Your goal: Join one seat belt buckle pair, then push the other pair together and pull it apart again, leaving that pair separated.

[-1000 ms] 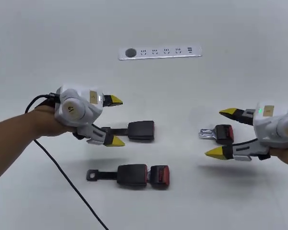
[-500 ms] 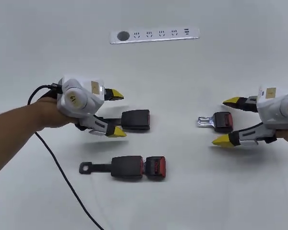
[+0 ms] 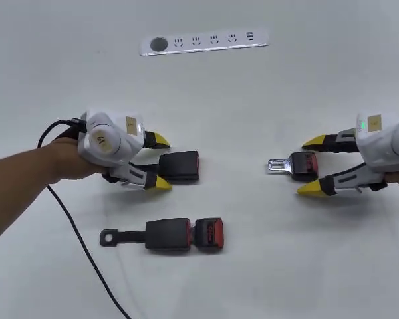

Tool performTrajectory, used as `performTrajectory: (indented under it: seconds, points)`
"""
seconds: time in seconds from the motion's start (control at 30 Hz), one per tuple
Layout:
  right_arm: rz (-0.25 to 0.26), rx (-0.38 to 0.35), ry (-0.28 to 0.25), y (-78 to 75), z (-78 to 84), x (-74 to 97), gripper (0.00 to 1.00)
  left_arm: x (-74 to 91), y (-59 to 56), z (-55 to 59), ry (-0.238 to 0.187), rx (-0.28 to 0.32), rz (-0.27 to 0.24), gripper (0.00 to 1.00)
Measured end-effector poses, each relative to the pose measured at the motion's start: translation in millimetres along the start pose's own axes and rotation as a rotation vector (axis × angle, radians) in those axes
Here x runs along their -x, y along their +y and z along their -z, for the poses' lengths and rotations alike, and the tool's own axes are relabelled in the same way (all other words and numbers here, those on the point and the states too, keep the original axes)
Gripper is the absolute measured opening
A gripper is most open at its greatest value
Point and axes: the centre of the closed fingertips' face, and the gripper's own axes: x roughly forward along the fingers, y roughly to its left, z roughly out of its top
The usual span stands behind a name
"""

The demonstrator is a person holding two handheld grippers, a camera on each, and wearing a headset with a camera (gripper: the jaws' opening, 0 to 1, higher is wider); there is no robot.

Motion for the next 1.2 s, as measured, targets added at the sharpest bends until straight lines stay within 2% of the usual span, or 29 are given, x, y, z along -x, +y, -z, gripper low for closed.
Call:
performTrajectory:
  seconds: [0.13,0.3,0.33,0.4,0.53,0.77,1.2]
  points:
    - [0.001,0.010,0.001,-1.3,-1.5,-0.9,0.49,-1.2,1.2,-1.5,-0.004,-0.009,0.012,0.48]
    - [0.014,0.027,0.002,-0.3,-4.2,-3.4,0.37,-2.1,2.0,-5.5,-0.007,-0.024,0.022,0.44]
    - [0.012,0.036,0.005,-1.9,-2.9,-3.2,0.37,-1.2,0.7,-6.4,-0.004,-0.026,0.030,0.38]
    - [0.010,0.031,0.011,-3.2,-2.1,-3.2,0.37,-3.1,0.8,-5.5,-0.005,-0.039,0.036,0.34]
    - [0.018,0.031,0.020,-3.2,-2.3,-3.2,0.36,-3.9,2.8,-0.1,0.000,-0.037,0.038,0.34]
    - [0.012,0.040,0.017,-3.6,-1.4,-4.3,0.35,-5.0,0.7,2.1,0.003,-0.034,0.043,0.33]
    - [0.000,0.050,-0.022,6.7,-23.0,-29.8,0.35,-5.4,-1.3,2.4,0.001,-0.008,0.029,0.33]
